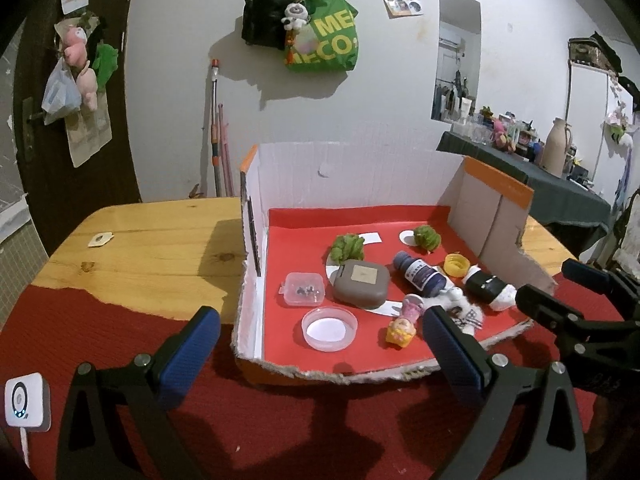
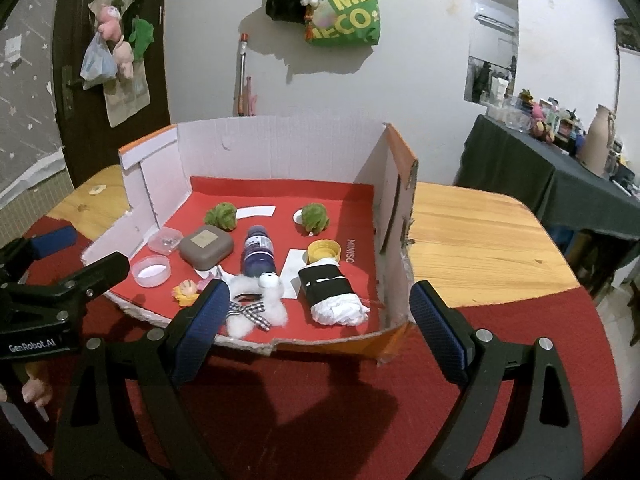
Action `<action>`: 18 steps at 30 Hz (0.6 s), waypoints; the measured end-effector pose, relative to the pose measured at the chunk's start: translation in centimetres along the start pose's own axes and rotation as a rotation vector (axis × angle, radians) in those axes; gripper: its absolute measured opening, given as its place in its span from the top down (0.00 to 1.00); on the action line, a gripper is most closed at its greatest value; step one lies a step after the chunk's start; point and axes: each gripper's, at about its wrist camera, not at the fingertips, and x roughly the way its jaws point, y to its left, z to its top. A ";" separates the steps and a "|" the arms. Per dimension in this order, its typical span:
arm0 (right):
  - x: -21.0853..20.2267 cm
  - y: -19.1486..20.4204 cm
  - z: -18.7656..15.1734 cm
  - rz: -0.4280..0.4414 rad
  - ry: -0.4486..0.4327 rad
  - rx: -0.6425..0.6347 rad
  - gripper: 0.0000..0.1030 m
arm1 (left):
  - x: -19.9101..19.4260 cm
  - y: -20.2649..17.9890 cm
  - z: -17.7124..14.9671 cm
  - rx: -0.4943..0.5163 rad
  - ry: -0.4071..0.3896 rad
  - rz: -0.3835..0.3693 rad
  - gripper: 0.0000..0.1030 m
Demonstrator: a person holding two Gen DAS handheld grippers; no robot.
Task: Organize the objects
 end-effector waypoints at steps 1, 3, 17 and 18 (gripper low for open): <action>-0.4 0.1 -0.1 0.000 0.002 -0.002 0.11 | -0.4 0.0 -0.1 0.002 0.001 0.001 0.00; -1.0 0.2 -0.4 0.000 0.007 -0.009 0.11 | -1.1 -0.2 -0.2 0.005 0.008 0.002 0.00; -0.7 0.5 -4.7 0.006 0.209 0.019 0.10 | -1.9 0.0 -4.6 -0.019 0.200 0.006 0.00; -0.4 0.5 -5.0 -0.001 0.221 0.021 0.10 | -1.6 0.0 -4.8 -0.020 0.215 0.007 0.00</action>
